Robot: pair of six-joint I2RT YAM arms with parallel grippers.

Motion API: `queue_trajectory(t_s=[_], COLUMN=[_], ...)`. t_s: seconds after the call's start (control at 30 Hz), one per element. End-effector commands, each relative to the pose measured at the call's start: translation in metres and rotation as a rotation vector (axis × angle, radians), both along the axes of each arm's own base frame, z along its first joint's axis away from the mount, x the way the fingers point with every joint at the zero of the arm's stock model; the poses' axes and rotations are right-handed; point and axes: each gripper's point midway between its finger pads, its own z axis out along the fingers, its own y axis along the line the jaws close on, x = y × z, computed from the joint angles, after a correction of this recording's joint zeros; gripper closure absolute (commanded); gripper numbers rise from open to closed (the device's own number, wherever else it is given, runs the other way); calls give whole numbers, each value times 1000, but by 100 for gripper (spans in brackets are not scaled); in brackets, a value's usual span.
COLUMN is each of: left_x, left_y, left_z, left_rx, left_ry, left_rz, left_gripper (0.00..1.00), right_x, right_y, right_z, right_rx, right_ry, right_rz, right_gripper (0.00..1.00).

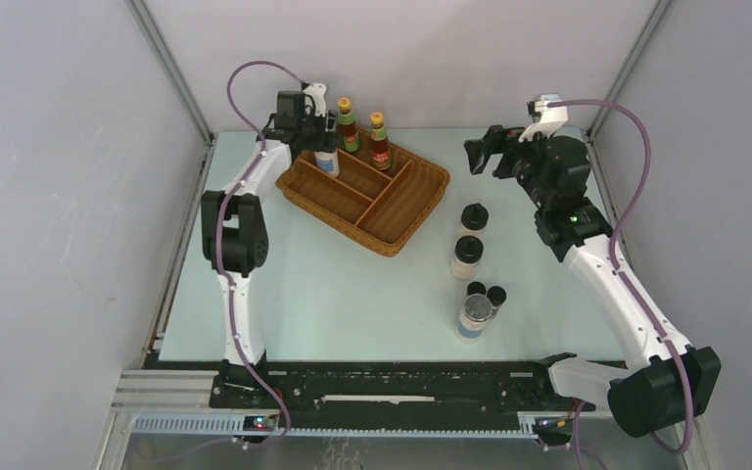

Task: Organize the condiment bottles
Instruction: Place the bottle in the storage box.

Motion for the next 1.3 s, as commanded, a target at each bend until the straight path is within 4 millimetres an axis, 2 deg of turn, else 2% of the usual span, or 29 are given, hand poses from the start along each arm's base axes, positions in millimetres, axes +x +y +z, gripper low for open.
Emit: queue_trajectory(t_s=[0.0,0.2,0.43,0.97,1.27], left_x=[14,14,16,18,14], left_y=[-16,-15,-12,-6,-7], left_z=[41,37,43,80,112], left_rx=[-42,-41,-41,-39,-77], left_ry=[-99,-92,-109,-194,-244], left_rz=[-20,-5,11,45,56], left_gripper=[28,20,16,12,12], right_x=[0,0,-1,1,3], right_y=[5,7,7,6,3], right_z=[10,9,9,6,1], right_rx=[-2,-6,-10,-25,-34], right_ry=[-42,-41,-40,-39,-23], right_rz=[16,20,23,22,18], right_gripper=[1,1,1,1,0])
